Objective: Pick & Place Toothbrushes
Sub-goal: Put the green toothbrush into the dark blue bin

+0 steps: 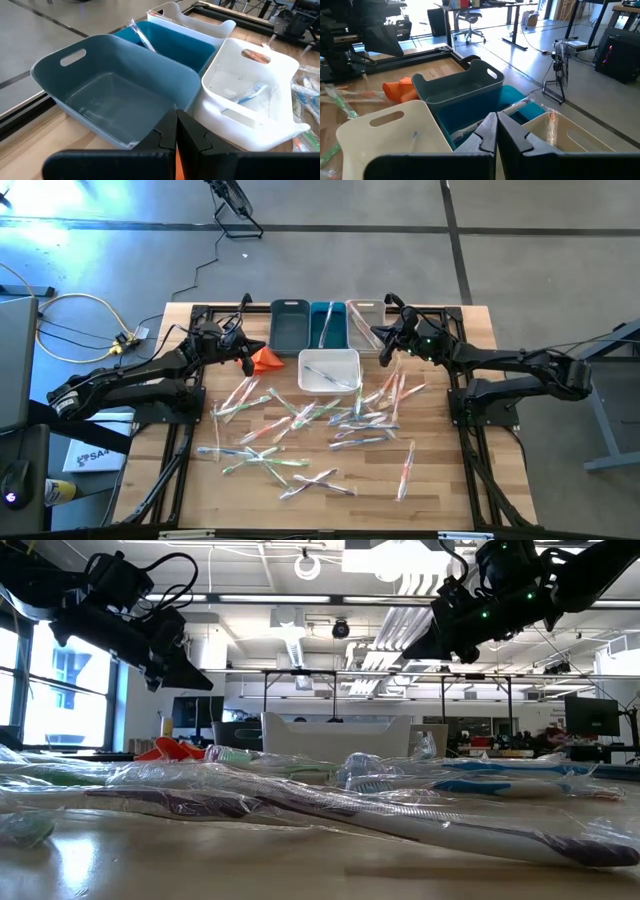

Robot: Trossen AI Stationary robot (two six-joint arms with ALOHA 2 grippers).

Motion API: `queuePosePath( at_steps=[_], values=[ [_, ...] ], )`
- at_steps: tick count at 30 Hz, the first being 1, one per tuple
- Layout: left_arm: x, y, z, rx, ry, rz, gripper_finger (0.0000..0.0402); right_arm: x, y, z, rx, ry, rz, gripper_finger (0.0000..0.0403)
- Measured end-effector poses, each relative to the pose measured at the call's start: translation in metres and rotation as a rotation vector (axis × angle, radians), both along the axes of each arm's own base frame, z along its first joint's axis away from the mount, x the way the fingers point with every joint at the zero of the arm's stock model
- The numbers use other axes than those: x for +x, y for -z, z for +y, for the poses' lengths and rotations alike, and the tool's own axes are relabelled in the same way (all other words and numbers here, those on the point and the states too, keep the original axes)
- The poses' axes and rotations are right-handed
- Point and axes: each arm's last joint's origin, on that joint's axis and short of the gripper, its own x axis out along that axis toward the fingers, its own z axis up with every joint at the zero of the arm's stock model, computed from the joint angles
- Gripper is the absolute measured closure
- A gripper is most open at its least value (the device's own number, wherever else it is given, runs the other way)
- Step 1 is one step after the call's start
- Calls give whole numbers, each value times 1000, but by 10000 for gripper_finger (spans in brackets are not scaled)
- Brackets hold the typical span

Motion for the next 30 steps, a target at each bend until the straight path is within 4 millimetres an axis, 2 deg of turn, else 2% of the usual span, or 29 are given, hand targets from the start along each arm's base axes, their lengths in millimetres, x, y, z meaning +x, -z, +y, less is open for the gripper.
queuePosePath(
  at_steps=[30],
  values=[
    [0,0,0,0,1,0,402,0,2,0,10,1,21,400]
  ],
)
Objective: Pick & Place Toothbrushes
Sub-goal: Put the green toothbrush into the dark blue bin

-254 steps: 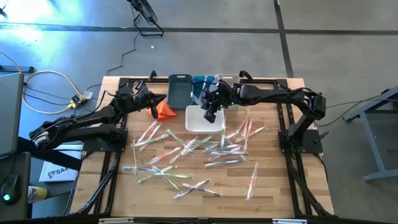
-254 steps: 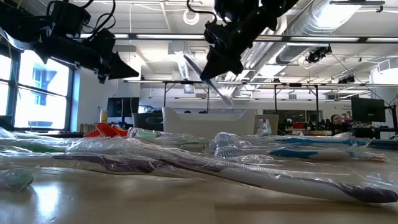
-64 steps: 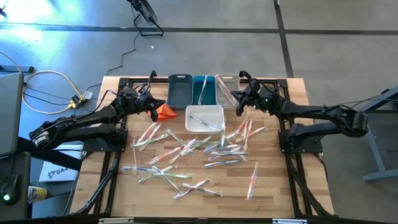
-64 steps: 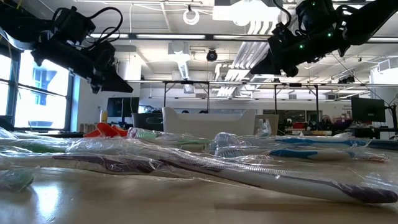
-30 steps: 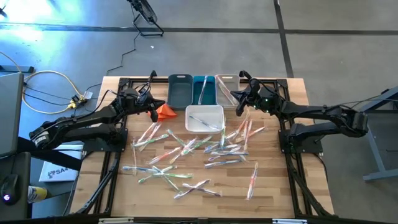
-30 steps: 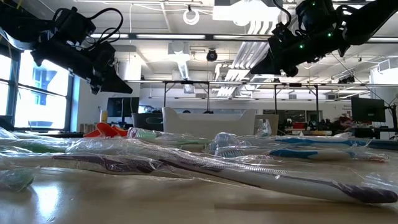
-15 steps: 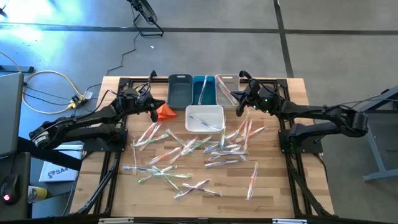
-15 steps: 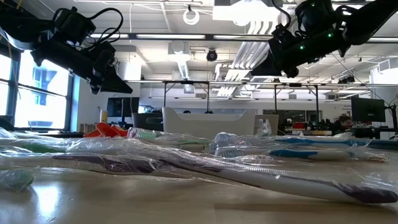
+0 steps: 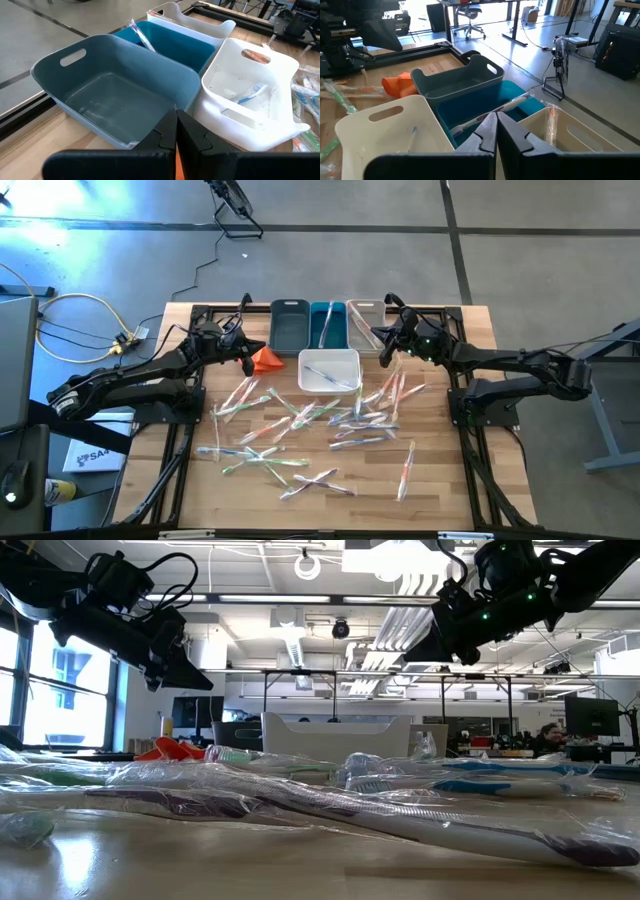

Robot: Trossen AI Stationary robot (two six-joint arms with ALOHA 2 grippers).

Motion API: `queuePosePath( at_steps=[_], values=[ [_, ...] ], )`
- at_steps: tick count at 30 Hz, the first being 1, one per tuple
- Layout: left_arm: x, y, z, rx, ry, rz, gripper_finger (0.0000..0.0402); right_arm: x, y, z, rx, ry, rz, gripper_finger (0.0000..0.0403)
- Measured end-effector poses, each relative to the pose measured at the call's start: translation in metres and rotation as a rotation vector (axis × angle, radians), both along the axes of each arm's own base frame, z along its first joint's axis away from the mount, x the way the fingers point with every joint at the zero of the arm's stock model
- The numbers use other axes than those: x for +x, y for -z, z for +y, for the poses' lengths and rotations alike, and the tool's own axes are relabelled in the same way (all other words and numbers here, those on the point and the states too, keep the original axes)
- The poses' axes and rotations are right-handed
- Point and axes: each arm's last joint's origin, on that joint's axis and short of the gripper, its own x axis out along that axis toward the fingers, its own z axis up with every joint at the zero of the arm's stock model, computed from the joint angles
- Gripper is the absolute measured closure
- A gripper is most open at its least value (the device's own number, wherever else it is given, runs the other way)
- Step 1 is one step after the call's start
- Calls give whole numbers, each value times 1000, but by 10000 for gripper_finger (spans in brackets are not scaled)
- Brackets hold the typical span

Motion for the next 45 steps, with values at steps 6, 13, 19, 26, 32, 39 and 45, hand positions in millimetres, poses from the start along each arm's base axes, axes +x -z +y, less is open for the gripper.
queuePosePath(
  at_steps=[6,13,19,26,32,39,45],
  values=[
    [0,0,0,0,0,0,402,-1,3,1,16,-7,28,400],
    [0,0,0,0,0,0,402,-1,6,1,31,-3,60,400],
    [0,0,0,50,7,27,402,-2,8,1,39,-3,76,400],
    [1,-2,0,-45,-18,-51,402,-2,9,1,45,-1,89,400],
    [1,-2,0,-281,-84,-170,402,-2,9,1,44,0,88,401],
    [1,-2,0,-283,-85,-165,402,-2,9,1,44,0,88,401],
    [0,-1,0,-279,-85,-154,402,-2,9,1,43,3,88,401]
  ],
)
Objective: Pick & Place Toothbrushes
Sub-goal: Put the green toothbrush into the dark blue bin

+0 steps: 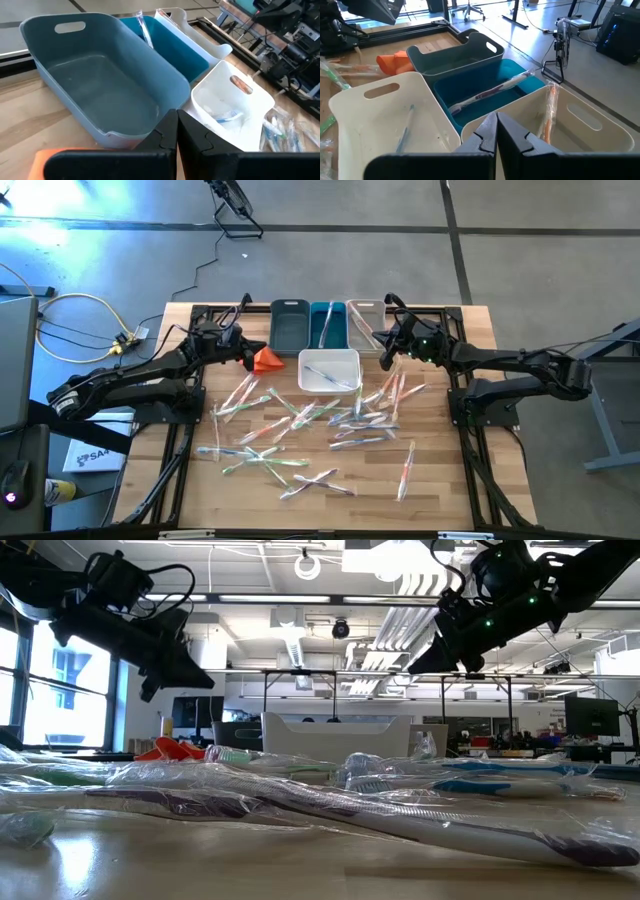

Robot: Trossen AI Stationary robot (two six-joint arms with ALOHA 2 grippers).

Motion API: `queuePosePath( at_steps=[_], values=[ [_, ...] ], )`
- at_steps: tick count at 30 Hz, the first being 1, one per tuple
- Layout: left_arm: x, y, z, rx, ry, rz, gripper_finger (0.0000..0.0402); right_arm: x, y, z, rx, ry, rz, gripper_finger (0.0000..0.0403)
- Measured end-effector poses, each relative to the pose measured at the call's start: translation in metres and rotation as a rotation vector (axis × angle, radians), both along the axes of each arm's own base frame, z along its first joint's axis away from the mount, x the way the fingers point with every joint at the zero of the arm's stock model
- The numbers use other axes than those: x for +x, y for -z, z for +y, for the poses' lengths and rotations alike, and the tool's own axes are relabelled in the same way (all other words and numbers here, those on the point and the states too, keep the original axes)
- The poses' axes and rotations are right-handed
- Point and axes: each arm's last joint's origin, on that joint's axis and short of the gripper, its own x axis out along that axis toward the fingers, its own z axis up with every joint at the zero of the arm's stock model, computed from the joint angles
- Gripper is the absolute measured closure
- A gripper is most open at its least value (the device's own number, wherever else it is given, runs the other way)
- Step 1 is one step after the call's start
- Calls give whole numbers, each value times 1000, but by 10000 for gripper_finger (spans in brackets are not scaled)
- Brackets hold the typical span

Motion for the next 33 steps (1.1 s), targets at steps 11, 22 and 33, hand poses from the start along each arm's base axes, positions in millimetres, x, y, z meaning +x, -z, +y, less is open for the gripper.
queuePosePath(
  at_steps=[11,22,33],
  values=[
    [0,-4,2,100,-42,13,402,0,0,-1,-4,29,-2,401],
    [0,-10,5,226,-88,10,402,1,-9,-3,-58,59,-78,401],
    [3,-10,0,213,57,-9,402,3,-27,-5,-289,69,-141,401]
  ],
)
